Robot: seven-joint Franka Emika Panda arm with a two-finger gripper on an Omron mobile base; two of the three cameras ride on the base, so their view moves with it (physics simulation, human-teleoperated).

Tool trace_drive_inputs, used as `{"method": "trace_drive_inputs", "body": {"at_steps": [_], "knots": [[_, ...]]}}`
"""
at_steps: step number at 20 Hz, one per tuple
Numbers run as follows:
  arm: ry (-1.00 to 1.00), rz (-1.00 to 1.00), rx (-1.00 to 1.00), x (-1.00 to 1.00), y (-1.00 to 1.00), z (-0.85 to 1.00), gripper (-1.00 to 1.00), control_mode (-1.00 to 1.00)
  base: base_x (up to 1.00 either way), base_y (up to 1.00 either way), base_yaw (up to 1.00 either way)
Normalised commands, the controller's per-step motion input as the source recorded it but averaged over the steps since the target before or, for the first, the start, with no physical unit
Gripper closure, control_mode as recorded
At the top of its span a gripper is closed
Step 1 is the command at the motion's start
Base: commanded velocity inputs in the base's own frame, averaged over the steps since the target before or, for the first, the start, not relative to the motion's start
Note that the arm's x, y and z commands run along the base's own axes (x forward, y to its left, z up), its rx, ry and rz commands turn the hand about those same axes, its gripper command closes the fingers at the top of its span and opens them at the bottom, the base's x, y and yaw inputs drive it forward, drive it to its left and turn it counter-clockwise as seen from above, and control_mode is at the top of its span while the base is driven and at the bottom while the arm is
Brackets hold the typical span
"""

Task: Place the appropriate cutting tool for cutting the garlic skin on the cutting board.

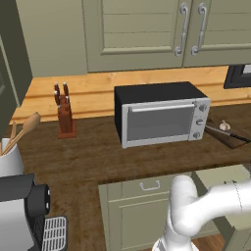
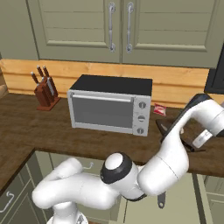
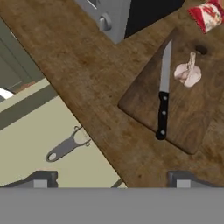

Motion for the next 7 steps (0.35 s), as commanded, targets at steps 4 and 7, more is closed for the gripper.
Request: {"method": "trace_drive_inputs", "body": {"at_steps": [4, 7], "knots": [[0.0, 0.01, 0.0, -0.72, 0.78, 0.22, -1.0, -1.0, 0.0, 0.0, 0.0], [0.0, 0.03, 0.0, -0.68, 0.92, 0.12, -1.0, -1.0, 0.0, 0.0, 0.0]]}}
